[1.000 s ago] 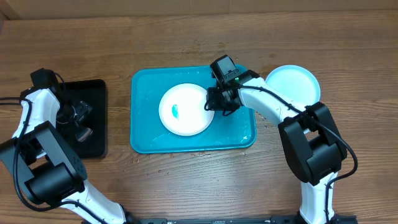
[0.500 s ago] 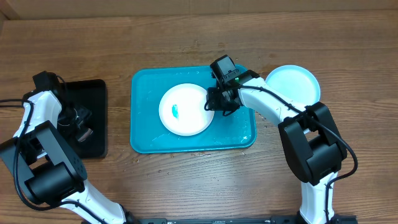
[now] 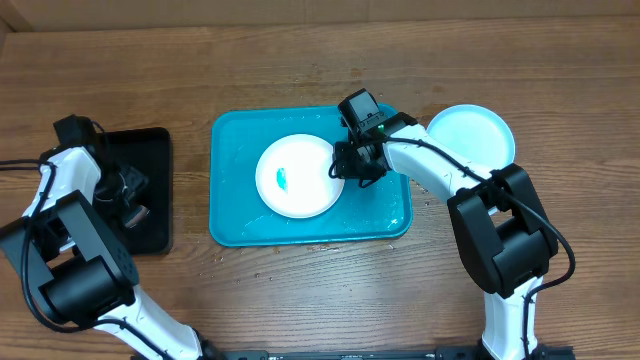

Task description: Clean dirty plates on tray and stack at the side

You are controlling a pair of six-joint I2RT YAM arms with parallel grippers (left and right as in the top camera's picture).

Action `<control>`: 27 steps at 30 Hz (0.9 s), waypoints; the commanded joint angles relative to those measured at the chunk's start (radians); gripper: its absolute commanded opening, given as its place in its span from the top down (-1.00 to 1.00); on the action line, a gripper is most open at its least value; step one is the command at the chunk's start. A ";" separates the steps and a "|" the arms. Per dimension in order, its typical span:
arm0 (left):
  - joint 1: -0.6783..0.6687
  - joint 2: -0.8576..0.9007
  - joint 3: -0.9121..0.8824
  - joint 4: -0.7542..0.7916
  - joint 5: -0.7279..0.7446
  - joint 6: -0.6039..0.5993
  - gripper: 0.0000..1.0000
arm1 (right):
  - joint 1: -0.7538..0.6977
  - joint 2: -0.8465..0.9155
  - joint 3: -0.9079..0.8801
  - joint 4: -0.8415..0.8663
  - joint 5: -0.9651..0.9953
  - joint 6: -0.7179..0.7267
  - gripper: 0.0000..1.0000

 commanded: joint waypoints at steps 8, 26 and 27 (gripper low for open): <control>0.008 0.032 -0.006 0.019 0.002 0.071 0.91 | 0.001 -0.007 -0.007 0.005 0.007 -0.003 0.41; 0.009 0.011 0.085 -0.079 0.021 0.074 -0.20 | 0.001 -0.007 -0.006 0.030 0.010 -0.003 0.58; 0.009 0.012 0.068 -0.064 0.021 0.074 -0.26 | 0.001 -0.007 -0.007 0.029 0.010 -0.003 0.58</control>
